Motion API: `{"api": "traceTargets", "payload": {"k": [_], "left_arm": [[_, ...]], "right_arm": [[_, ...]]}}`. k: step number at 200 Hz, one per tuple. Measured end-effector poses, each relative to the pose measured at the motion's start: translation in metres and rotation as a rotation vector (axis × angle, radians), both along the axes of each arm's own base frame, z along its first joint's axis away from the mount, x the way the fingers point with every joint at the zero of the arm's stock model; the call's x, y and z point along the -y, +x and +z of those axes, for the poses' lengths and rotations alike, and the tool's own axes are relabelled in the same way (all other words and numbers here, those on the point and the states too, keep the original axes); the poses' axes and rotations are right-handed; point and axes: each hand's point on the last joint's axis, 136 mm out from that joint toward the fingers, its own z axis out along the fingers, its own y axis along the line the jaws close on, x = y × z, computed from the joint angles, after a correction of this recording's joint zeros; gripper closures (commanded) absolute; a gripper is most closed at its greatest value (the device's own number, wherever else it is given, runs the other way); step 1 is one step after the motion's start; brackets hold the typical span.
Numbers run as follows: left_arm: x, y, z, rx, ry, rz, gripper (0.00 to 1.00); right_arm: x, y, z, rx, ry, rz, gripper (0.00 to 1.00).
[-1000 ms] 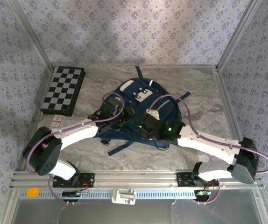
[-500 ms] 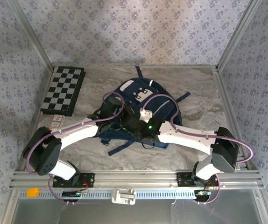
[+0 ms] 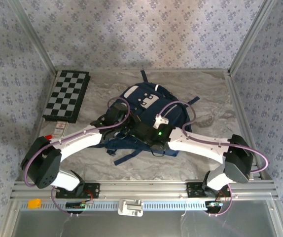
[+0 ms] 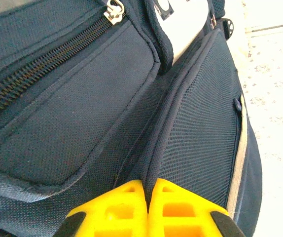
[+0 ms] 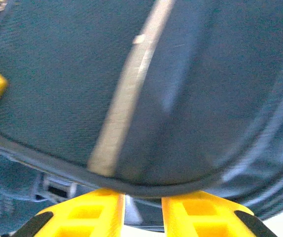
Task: Pack books, pencil case, and school supplies into a backpack
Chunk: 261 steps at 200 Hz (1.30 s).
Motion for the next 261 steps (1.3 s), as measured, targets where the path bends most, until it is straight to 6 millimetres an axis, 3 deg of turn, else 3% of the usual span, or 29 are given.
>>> {"api": "traceTargets", "payload": {"k": [20, 41, 85, 103, 198, 261], "left_arm": [[-0.001, 0.002, 0.003, 0.003, 0.005, 0.001, 1.0], [-0.002, 0.002, 0.003, 0.004, 0.012, -0.001, 1.0], [-0.003, 0.001, 0.004, 0.005, 0.018, -0.005, 1.0], [-0.004, 0.001, 0.004, 0.003, 0.021, -0.005, 1.0], [-0.005, 0.001, 0.005, 0.005, 0.022, -0.002, 1.0], [-0.008, 0.005, 0.007, 0.008, 0.027, 0.013, 1.0]], "right_arm": [[0.009, -0.005, -0.001, -0.016, -0.042, 0.03, 0.76], [0.008, -0.011, -0.001, -0.034, -0.098, 0.084, 0.7], [-0.044, -0.006, 0.014, -0.019, -0.115, 0.234, 0.64], [-0.053, -0.005, 0.01, -0.025, -0.129, 0.246, 0.62], [-0.027, 0.003, -0.013, -0.054, -0.167, 0.149, 0.61], [-0.029, 0.008, -0.015, -0.055, -0.176, 0.143, 0.74]]}}
